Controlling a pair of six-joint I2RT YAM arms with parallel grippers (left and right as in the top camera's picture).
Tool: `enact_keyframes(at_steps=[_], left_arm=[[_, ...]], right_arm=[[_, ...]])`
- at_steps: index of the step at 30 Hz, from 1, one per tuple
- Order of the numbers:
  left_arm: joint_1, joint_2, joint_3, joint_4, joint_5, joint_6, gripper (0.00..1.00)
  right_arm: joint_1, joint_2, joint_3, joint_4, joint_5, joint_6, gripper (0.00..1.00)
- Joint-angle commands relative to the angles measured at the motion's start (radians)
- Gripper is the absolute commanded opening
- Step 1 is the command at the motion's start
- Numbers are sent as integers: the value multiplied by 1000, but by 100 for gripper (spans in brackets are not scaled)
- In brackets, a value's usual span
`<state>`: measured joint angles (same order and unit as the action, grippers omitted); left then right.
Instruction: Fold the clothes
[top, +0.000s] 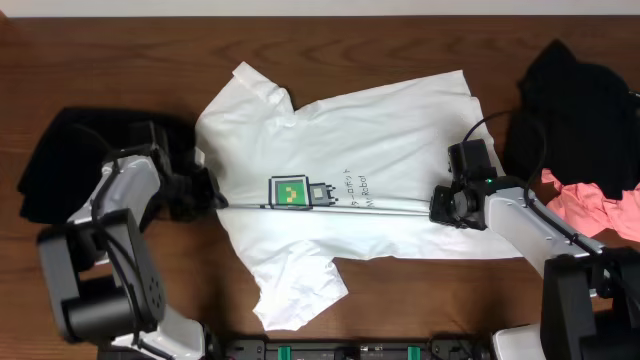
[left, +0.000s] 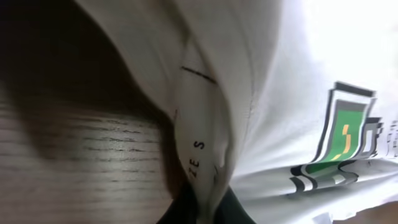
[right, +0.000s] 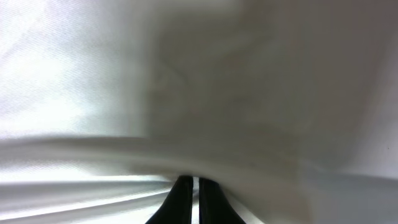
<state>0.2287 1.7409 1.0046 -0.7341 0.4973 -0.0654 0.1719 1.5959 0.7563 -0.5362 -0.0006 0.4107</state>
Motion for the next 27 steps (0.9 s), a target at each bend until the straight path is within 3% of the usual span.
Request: enact_keyframes(at_steps=[1,8,13,15,21,27], left_arm=[[28,-53,47,-7,-114,28,10],[29,-71,57,-67,-231,28,11],[20,-71,55,-72,-195,28,11],[13,-71,51,-68,-195,28,17],[-39,-66,45,22,-114,52,51],[-120,-28,45,16,-116,66,57]], right_arm=[[3,27,-39,-21,72,16,6],[3,27,-39,-22,72,16,6],[3,27,-39,-22,72,16,6],[3,27,-39,-22,72,16,6],[3,27,-39,-23,72,16,5],[3,27,-39,-26,72,16,6]])
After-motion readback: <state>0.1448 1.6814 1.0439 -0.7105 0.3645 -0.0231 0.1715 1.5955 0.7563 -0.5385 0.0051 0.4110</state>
